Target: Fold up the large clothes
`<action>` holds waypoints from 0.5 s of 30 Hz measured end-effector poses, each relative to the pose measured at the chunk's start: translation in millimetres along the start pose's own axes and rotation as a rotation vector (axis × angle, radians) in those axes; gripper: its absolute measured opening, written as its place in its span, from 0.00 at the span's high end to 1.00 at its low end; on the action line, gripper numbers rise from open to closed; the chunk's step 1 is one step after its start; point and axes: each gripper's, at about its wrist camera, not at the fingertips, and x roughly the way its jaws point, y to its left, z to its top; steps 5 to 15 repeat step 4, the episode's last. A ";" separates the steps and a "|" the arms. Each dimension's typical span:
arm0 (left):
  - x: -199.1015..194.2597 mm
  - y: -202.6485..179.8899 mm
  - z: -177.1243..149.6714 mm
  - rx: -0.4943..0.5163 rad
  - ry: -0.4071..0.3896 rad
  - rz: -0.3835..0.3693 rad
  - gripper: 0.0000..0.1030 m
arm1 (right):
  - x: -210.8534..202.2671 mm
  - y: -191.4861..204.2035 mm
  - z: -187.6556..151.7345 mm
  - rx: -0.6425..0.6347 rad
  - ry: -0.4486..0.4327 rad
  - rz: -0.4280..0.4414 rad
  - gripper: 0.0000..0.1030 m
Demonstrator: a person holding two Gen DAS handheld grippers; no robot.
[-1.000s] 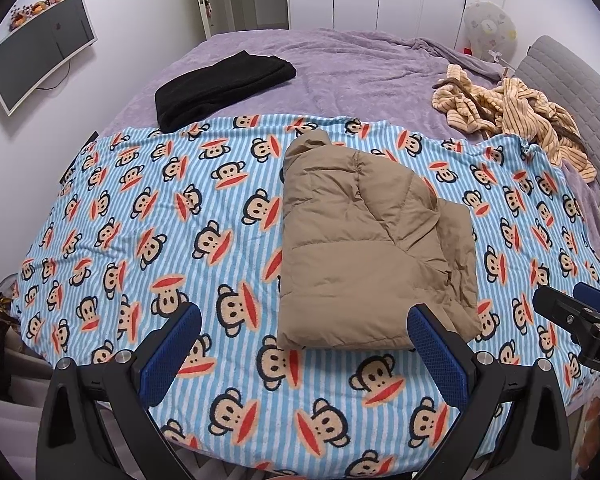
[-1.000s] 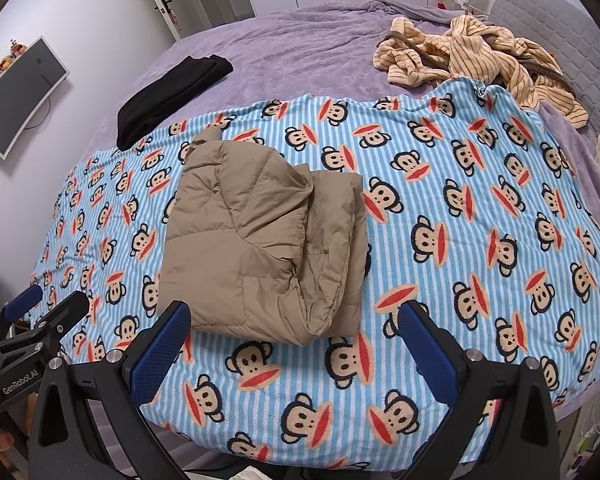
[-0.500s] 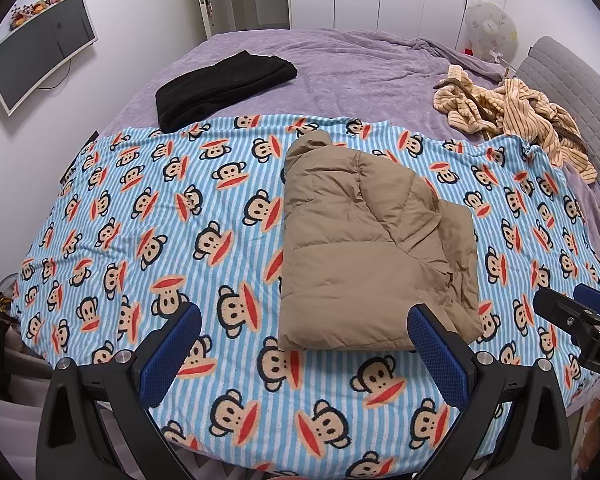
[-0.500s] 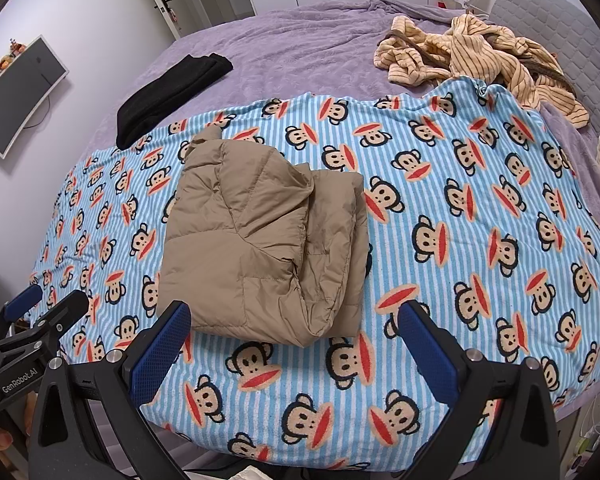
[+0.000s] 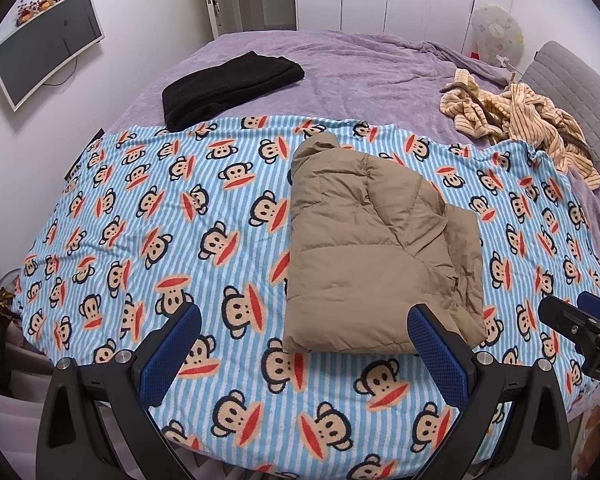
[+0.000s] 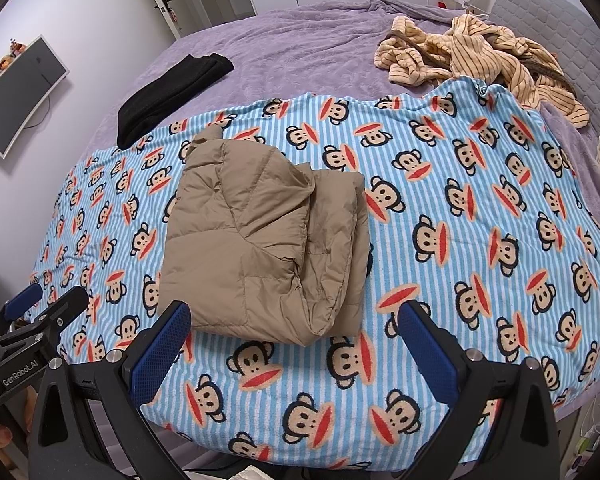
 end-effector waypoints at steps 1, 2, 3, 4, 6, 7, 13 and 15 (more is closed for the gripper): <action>-0.7 -0.8 0.1 0.000 -0.003 0.001 0.00 | 0.2 0.4 -0.8 0.001 -0.001 -0.001 0.00; -1.3 -1.7 -0.4 0.000 -0.003 0.001 0.00 | 0.1 0.4 -1.0 0.001 -0.001 -0.001 0.00; -1.3 -1.4 -0.4 0.000 -0.003 -0.001 0.00 | 0.0 0.4 -1.1 0.002 -0.001 -0.001 0.00; -1.3 -1.1 -0.5 -0.001 -0.002 -0.003 0.00 | 0.0 0.6 -1.2 0.002 -0.001 -0.001 0.00; -1.3 -1.1 -0.5 -0.001 -0.002 -0.003 0.00 | 0.0 0.6 -1.2 0.002 -0.001 -0.001 0.00; -1.3 -1.1 -0.5 -0.001 -0.002 -0.003 0.00 | 0.0 0.6 -1.2 0.002 -0.001 -0.001 0.00; -1.3 -1.1 -0.5 -0.001 -0.002 -0.003 0.00 | 0.0 0.6 -1.2 0.002 -0.001 -0.001 0.00; -1.3 -1.1 -0.5 -0.001 -0.002 -0.003 0.00 | 0.0 0.6 -1.2 0.002 -0.001 -0.001 0.00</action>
